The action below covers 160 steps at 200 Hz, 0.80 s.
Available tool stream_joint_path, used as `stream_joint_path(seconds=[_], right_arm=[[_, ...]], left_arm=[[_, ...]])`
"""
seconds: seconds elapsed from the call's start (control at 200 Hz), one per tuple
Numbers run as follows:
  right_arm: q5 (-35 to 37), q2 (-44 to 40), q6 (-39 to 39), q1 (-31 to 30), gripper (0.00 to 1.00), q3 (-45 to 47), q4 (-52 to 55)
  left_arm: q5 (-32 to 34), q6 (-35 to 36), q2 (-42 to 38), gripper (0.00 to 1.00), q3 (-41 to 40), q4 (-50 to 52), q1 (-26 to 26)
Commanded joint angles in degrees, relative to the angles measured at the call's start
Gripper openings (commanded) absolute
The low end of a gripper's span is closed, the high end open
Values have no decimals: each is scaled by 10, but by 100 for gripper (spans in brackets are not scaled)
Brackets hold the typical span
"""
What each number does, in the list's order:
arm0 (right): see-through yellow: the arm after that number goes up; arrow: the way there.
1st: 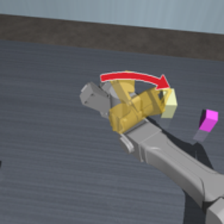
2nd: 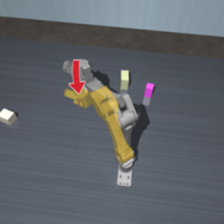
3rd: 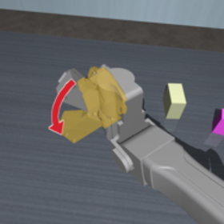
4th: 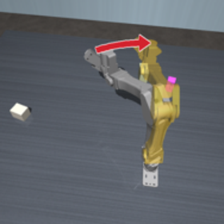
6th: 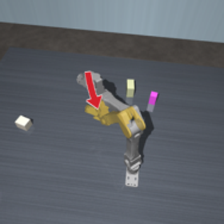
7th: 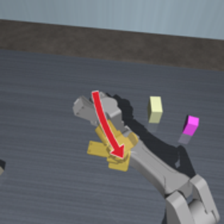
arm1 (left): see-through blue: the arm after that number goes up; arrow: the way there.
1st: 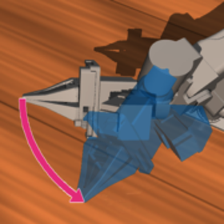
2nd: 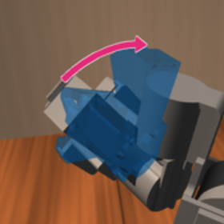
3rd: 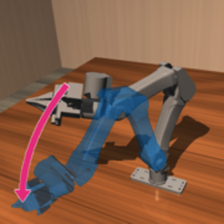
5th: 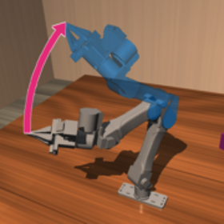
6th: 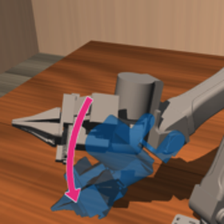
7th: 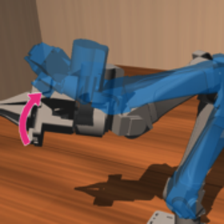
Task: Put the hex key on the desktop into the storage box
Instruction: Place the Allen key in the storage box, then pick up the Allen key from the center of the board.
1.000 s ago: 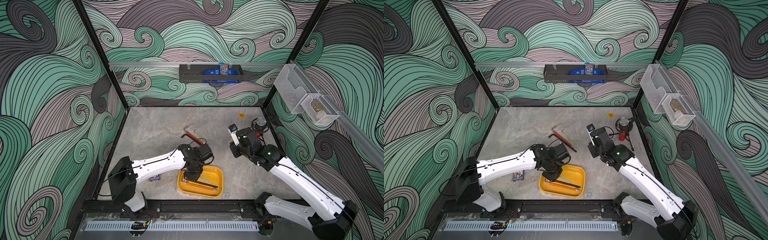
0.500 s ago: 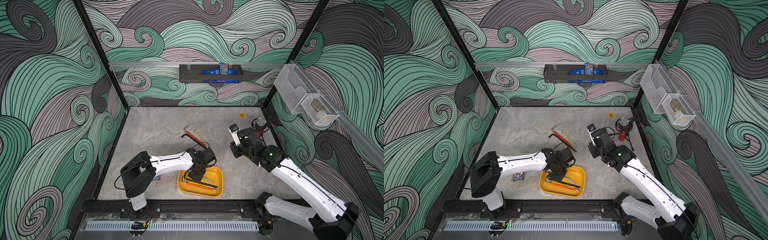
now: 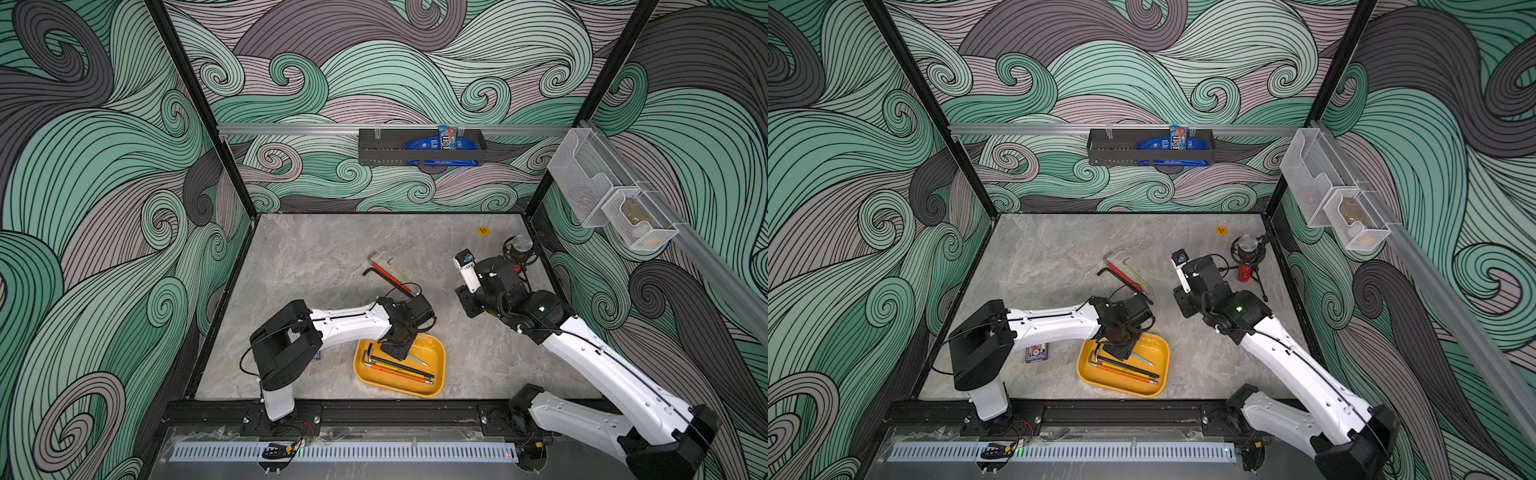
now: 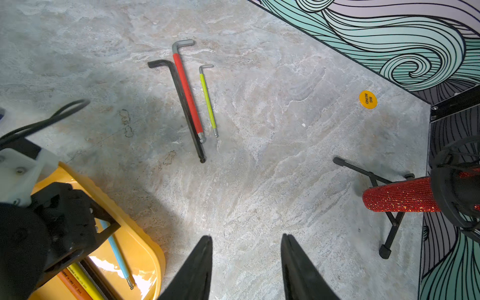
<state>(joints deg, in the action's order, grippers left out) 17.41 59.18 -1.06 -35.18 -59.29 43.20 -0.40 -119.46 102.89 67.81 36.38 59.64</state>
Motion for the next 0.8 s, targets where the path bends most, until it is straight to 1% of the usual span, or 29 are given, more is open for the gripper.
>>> stream_joint_path(seconds=[0.0,0.195,0.295,0.435,0.5,0.63,0.68,0.755,0.795], right_arm=[[-42,-7,-6,-3,49,-8,6],[-84,-3,-10,1,53,-49,6],[-100,6,-18,11,55,-66,6],[-137,27,-32,30,54,-82,7],[-148,40,-35,36,54,-90,6],[-170,67,-40,50,52,-112,6],[-176,82,-39,50,50,-123,8],[-187,106,-32,49,48,-132,6],[-191,123,-24,46,45,-133,7]], left_arm=[[-4,-24,15,47,20,11,-7],[-1,-2,-17,49,56,25,-7],[6,18,-41,52,79,44,-7],[7,51,-72,55,98,76,-13],[1,65,-93,57,90,80,-20],[-9,80,-148,57,62,78,-39],[1,95,-172,57,59,90,-51],[27,135,-209,58,50,109,-77],[45,162,-244,58,39,118,-94]])
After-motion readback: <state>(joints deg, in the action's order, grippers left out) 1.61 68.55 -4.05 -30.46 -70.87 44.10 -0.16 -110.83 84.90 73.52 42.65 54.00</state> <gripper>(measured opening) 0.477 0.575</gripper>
